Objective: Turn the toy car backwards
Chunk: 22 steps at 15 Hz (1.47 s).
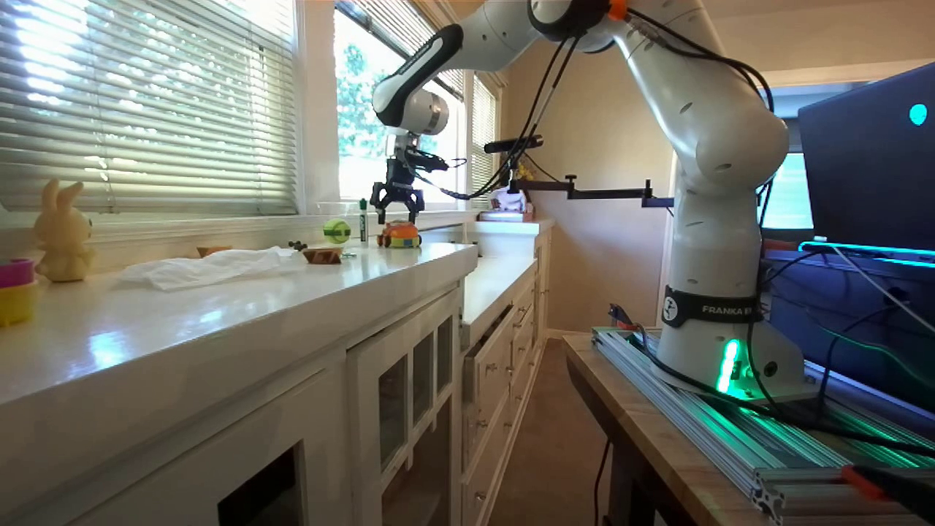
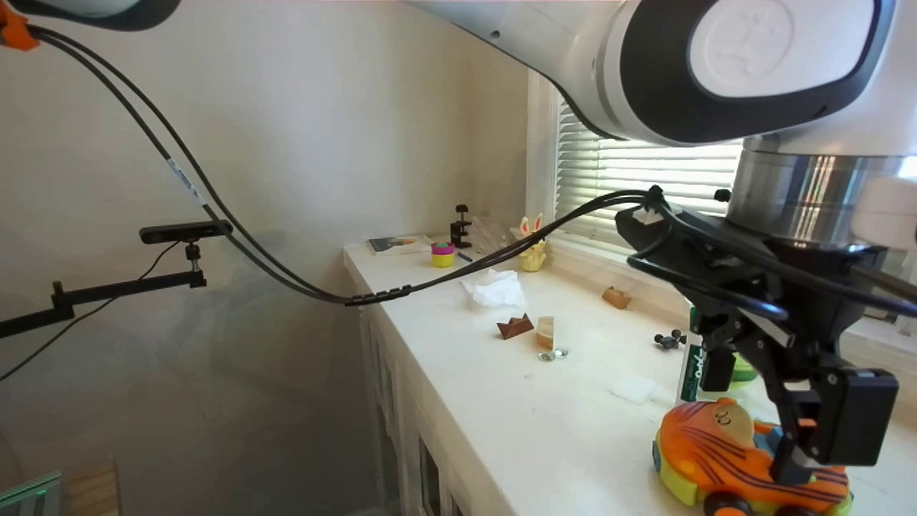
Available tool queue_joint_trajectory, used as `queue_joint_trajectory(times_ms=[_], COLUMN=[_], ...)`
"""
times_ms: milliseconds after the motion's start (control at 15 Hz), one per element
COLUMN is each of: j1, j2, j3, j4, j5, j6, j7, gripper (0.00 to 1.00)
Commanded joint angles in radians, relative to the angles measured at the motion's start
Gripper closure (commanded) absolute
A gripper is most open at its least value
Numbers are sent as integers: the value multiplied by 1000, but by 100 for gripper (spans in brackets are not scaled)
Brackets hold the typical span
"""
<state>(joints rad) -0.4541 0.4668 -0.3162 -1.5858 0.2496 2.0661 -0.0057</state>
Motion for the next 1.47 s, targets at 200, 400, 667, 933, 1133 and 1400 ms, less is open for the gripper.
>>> queue_joint_trajectory(times_ms=[200,400,667,933,1133,1400], j1=[-20,-32,-38,-36,-37,-43], j2=[0,8,17,14,5,20], j3=[-13,-18,-7,-5,-3,-9], j4=[30,34,35,37,46,74], j5=[-30,-22,-8,-8,-4,-9], j6=[-30,-23,-8,-7,-6,-2], j7=[48,51,53,57,57,72], gripper=[0,0,0,0,0,0])
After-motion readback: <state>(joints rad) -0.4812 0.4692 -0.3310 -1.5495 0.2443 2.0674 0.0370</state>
